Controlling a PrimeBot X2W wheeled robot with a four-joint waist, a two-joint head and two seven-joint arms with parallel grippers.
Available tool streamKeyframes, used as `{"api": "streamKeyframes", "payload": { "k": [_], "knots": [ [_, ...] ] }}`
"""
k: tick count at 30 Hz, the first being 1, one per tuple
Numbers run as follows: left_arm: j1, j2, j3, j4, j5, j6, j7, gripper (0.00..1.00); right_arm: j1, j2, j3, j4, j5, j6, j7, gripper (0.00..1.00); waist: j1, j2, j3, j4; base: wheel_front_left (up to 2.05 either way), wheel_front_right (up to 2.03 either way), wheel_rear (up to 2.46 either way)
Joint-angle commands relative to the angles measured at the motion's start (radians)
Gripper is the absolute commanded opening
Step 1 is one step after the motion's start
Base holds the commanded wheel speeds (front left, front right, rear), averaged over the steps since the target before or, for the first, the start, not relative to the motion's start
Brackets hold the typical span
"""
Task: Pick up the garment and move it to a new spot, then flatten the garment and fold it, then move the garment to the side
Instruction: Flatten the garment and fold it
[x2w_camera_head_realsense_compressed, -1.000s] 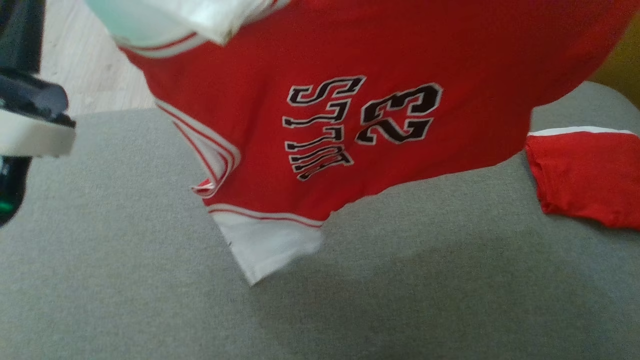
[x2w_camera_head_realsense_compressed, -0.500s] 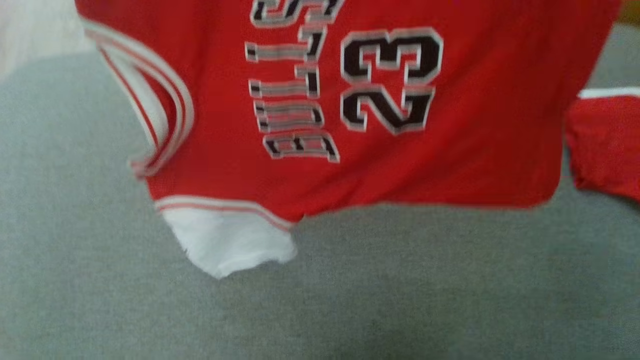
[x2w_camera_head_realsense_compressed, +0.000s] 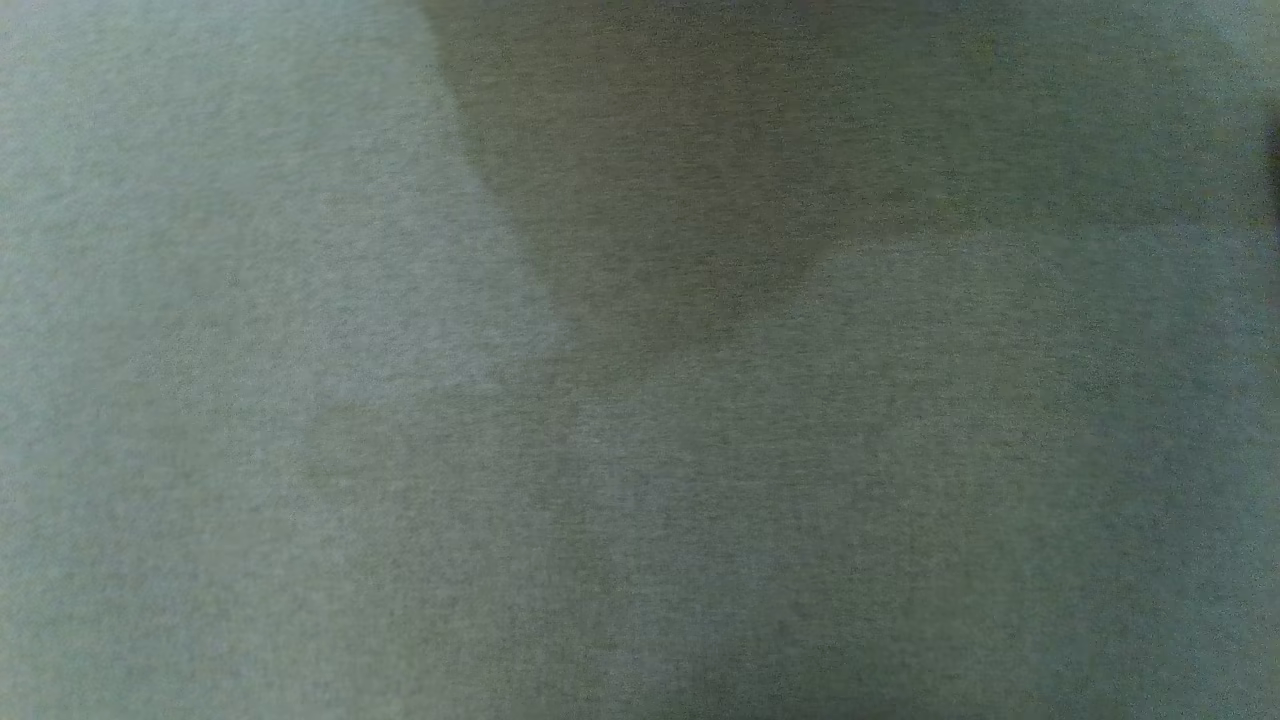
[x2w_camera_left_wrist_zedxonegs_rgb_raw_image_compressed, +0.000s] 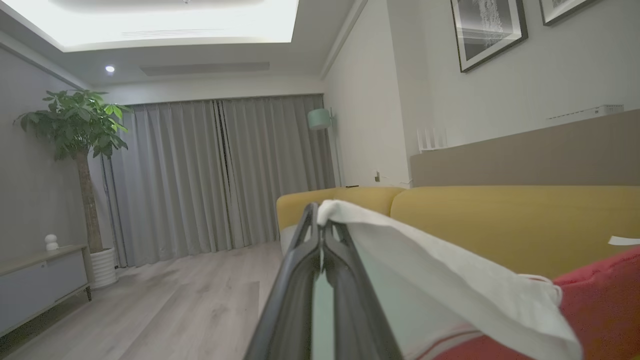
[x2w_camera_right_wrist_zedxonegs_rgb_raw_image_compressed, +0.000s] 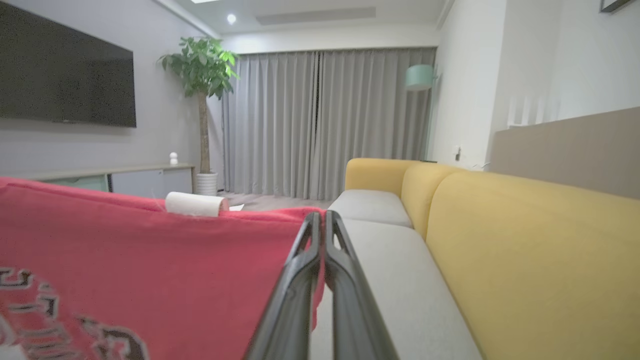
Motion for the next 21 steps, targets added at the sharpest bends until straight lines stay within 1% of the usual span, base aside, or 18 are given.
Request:
{"api": "streamKeyframes", "payload": {
  "k": [1,4,7,11,14,17,19,21],
  "knots": [
    [-0.014,0.042,0.025,-0.005,-0.014,-0.006,-0.013,0.0,-0.009,0.0,0.011,-0.006,0.0,-0.001,-0.016,0.0,-0.0005,0.0001,0.01,0.024,0.0,0.0,0.0],
    [0.06,0.031,-0.007,0.011,-0.033,-0.018,-0.03,0.0,0.029,-0.013,0.041,0.053,0.006,-0.001,-0.045,0.0,-0.0005,0.0001,0.004,0.039,0.0,0.0,0.0],
    [0.168,0.031,-0.034,-0.009,-0.067,-0.022,-0.049,0.0,0.089,-0.021,0.062,0.105,0.027,-0.001,-0.07,0.0,-0.0005,0.0001,-0.015,0.049,0.0,0.0,0.0],
    [0.348,0.065,-0.083,-0.095,-0.114,-0.024,-0.065,0.0,0.191,-0.039,0.084,0.148,0.066,-0.001,-0.098,0.0,-0.0005,0.0001,-0.055,0.054,0.0,0.0,0.0],
    [0.488,0.102,-0.102,-0.174,-0.138,-0.024,-0.073,0.0,0.28,-0.063,0.098,0.151,0.103,-0.001,-0.115,0.0,-0.0005,0.0001,-0.088,0.056,0.0,0.0,0.0],
    [0.631,0.132,-0.107,-0.255,-0.141,-0.022,-0.076,0.0,0.384,-0.087,0.107,0.127,0.143,-0.001,-0.128,0.0,-0.0005,0.0001,-0.123,0.056,0.0,0.0,0.0],
    [0.725,0.146,-0.108,-0.315,-0.131,-0.004,-0.077,0.0,0.461,-0.102,0.113,0.1,0.169,-0.001,-0.134,0.0,-0.0005,0.0001,-0.144,0.055,0.0,0.0,0.0],
    [0.821,0.155,-0.098,-0.377,-0.122,0.024,-0.077,0.0,0.542,-0.11,0.114,0.07,0.196,-0.001,-0.138,0.0,-0.0005,0.0001,-0.168,0.051,0.0,0.0,0.0]
  ]
}}
